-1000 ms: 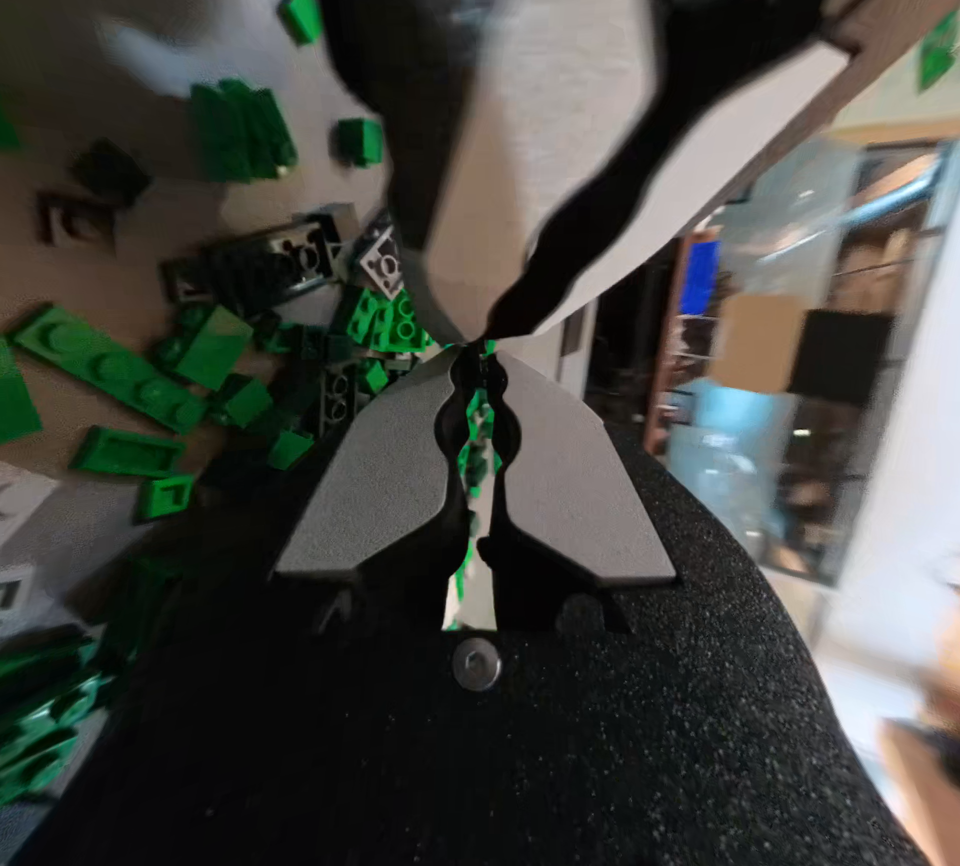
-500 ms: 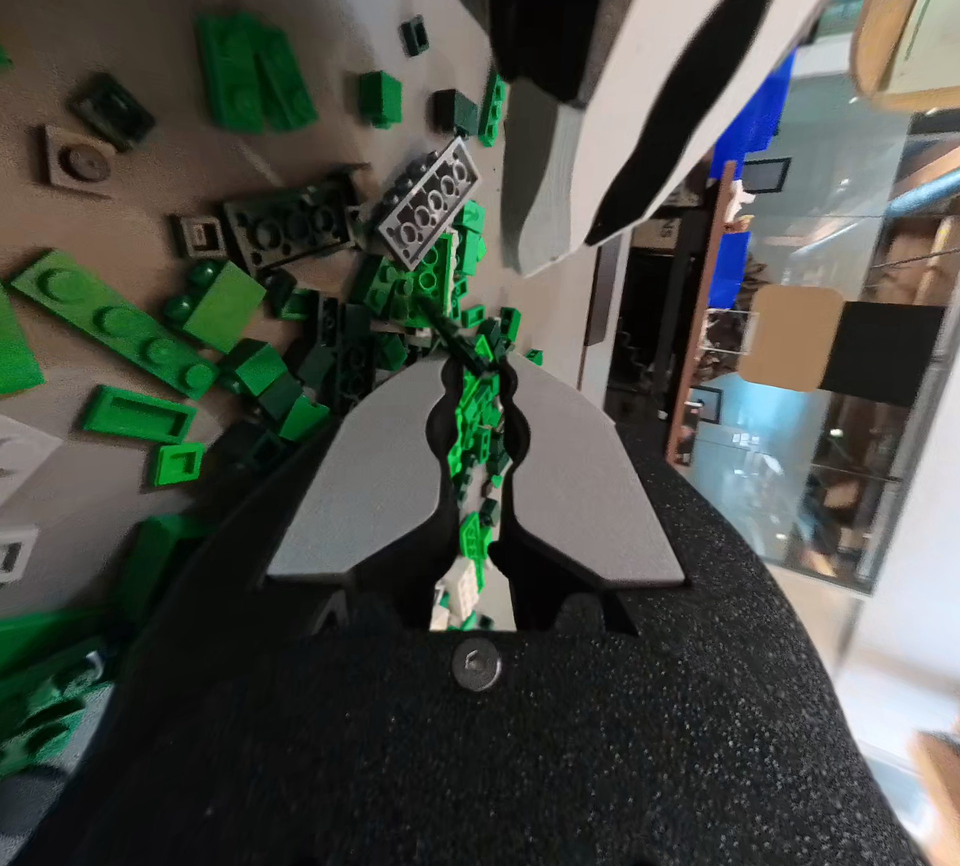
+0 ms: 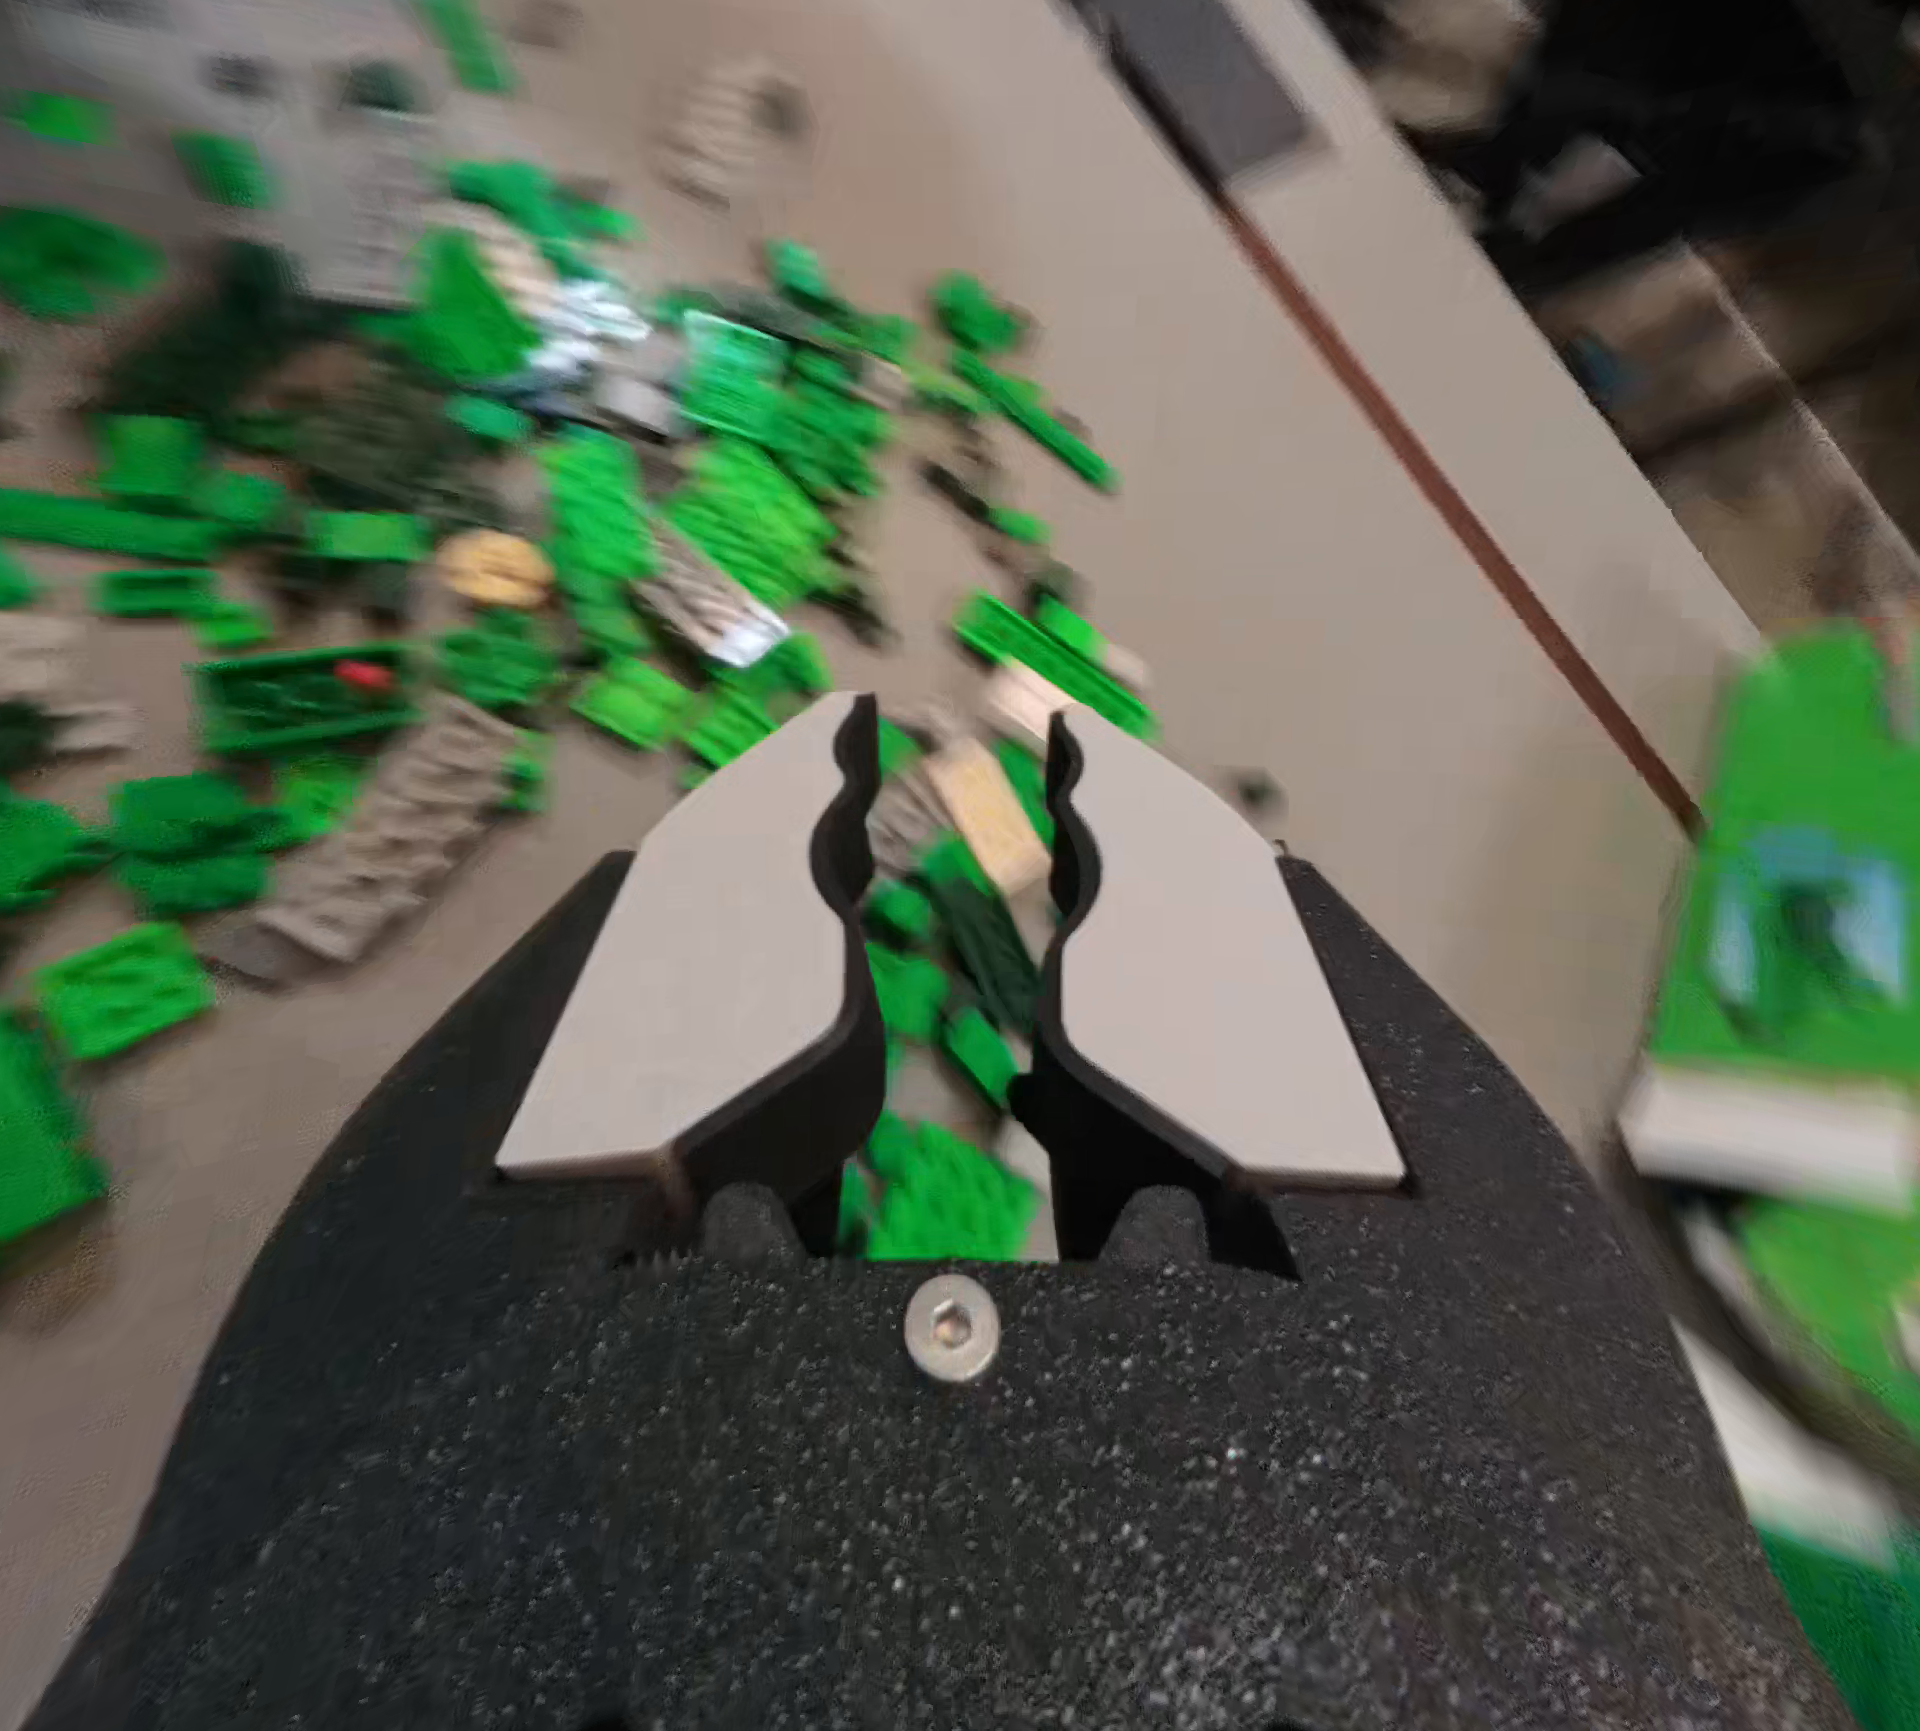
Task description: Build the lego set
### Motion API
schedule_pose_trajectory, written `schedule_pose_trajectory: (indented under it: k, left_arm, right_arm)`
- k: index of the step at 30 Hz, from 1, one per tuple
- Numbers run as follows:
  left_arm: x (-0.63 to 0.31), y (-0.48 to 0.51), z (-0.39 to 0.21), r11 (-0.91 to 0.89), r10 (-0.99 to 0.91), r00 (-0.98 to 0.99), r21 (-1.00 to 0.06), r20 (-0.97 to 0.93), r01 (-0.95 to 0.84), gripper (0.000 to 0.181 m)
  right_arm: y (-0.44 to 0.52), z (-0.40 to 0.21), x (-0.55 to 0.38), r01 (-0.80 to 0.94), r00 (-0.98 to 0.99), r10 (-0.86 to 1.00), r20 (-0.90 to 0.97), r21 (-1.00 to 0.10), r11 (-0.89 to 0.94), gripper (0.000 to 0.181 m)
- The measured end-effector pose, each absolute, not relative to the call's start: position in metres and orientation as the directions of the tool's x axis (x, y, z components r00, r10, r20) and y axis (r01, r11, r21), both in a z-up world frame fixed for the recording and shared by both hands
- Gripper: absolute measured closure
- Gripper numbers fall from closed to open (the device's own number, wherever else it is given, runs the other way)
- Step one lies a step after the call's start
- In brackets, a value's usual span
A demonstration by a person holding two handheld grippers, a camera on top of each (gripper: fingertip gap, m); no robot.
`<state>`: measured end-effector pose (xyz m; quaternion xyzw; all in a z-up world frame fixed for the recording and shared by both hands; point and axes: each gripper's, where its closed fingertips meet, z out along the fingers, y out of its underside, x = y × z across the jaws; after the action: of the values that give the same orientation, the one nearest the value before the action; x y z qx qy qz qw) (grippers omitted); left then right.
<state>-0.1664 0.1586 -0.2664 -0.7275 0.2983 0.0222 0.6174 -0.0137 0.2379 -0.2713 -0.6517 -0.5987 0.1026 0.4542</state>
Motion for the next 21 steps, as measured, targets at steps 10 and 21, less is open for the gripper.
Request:
schedule_pose_trajectory:
  k: [10,21]
  left_arm:
    - [-0.163,0.161,-0.271,-0.064,-0.421,0.799,-0.865,-0.429,-0.498,0.168]
    - [-0.185,0.166,-0.259,-0.053,-0.334,0.875,-0.92,-0.35,-0.388,0.173]
  right_arm:
    - [0.285,-0.313,0.119,0.581,0.739,0.663,0.119,-0.611,-0.538,0.153]
    - [0.281,-0.332,0.115,0.568,0.75,0.66,0.047,-0.557,-0.606,0.148]
